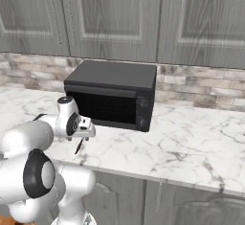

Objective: Organize the utensils by type. Pick up the wooden spoons from the counter and place them in the open cabinet. Then pick up the metallic utensils from the counter and place them in the open drawer.

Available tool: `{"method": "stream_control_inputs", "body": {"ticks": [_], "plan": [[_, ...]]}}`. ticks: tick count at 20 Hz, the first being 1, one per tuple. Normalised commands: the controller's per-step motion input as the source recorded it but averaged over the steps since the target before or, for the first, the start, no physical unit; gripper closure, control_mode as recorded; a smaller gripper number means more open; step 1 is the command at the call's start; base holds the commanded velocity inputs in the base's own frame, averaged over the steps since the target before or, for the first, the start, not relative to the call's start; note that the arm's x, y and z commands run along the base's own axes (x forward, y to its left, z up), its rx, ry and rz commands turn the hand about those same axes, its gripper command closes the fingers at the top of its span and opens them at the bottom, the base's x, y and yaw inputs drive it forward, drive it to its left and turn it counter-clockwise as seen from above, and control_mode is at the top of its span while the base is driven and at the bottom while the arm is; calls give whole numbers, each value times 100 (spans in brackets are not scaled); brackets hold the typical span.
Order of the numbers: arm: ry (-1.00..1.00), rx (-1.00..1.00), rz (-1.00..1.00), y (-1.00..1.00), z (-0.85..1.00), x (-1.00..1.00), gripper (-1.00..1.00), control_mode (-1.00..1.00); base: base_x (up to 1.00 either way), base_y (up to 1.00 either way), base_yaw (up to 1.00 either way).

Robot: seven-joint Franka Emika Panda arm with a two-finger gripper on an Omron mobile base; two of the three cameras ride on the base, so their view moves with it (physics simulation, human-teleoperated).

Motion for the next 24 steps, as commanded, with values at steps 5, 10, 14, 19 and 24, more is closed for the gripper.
{"method": "stream_control_inputs", "body": {"ticks": [5, 10, 14, 19, 24], "plan": [[5, -1, 0, 2, -30, 21, -100, -100, 0, 0, 0], [4, 0, 0, 3, -25, 28, -100, -100, 0, 0, 0], [2, 0, 0, 3, -27, 21, -100, -100, 0, 0, 0], [2, 0, 0, 3, -26, 18, -100, -100, 0, 0, 0], [0, 0, 0, 0, -22, 13, -100, -100, 0, 0, 0]]}}
